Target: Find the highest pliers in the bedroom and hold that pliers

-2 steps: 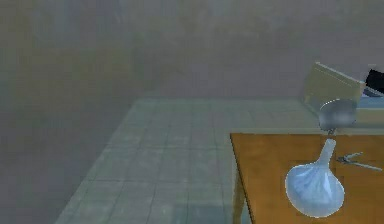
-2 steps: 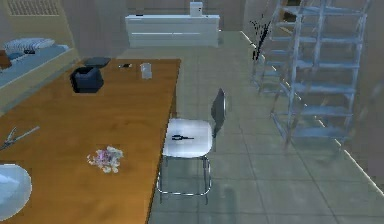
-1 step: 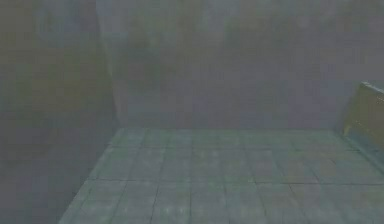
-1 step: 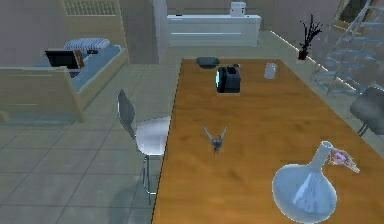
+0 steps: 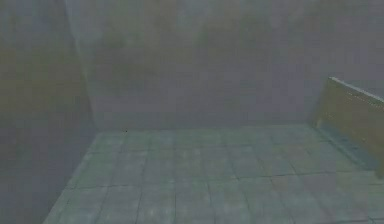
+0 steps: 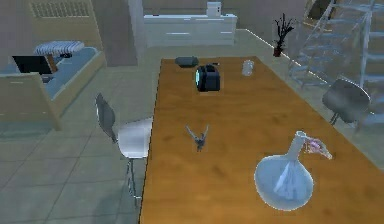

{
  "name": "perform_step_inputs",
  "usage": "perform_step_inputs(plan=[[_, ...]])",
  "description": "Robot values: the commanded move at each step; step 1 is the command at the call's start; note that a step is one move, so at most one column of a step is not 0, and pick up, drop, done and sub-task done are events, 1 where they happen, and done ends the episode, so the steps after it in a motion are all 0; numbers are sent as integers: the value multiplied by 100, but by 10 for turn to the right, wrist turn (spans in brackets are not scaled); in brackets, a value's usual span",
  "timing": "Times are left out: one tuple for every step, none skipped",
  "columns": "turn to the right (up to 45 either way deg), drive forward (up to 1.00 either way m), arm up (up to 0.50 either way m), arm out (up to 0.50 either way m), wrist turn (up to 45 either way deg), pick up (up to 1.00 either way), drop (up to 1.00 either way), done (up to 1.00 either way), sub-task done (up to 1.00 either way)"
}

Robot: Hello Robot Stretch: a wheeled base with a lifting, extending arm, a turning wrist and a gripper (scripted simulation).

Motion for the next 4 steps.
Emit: perform_step_inputs(plan=[[0, 20, 0, 0, 0, 0, 0, 0, 0], [390, 0, 0, 0, 0, 0, 0, 0, 0], [0, 15, 0, 0, 0, 0, 0, 0, 0], [210, 0, 0, 0, 0, 0, 0, 0, 0]])
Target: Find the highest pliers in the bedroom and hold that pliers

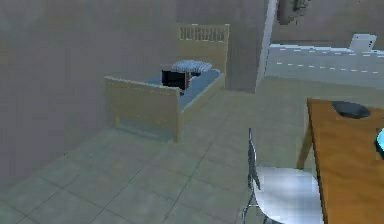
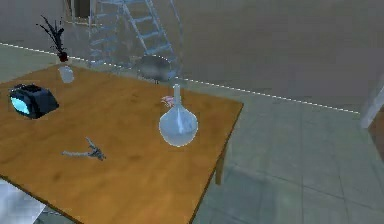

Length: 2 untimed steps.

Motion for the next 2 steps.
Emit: perform_step_inputs(plan=[[0, 90, 0, 0, 0, 0, 0, 0, 0], [240, 0, 0, 0, 0, 0, 0, 0, 0]])
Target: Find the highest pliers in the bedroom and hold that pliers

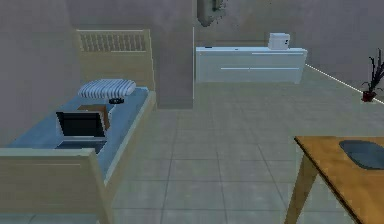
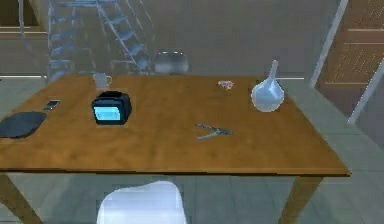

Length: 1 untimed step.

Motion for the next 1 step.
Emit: perform_step_inputs(plan=[[0, 30, 0, 0, 0, 0, 0, 0, 0]])
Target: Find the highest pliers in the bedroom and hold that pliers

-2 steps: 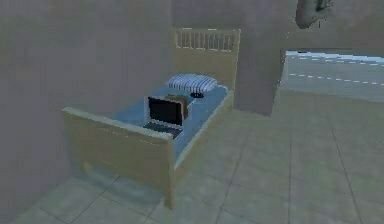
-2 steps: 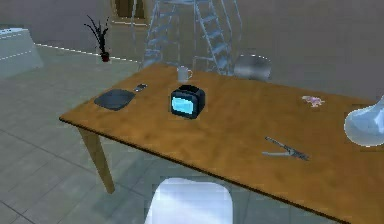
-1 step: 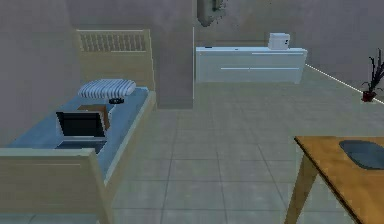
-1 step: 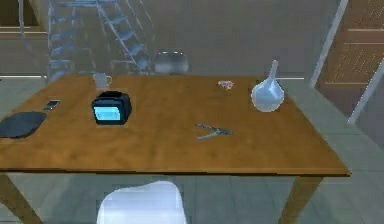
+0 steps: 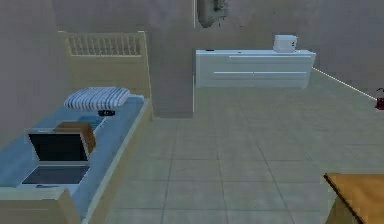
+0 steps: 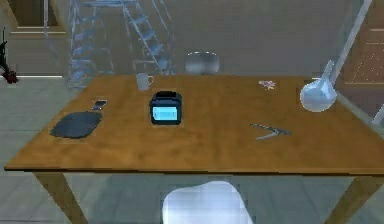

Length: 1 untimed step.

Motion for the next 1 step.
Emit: perform_step_inputs(plan=[[180, 0, 0, 0, 0, 0, 0, 0, 0]])
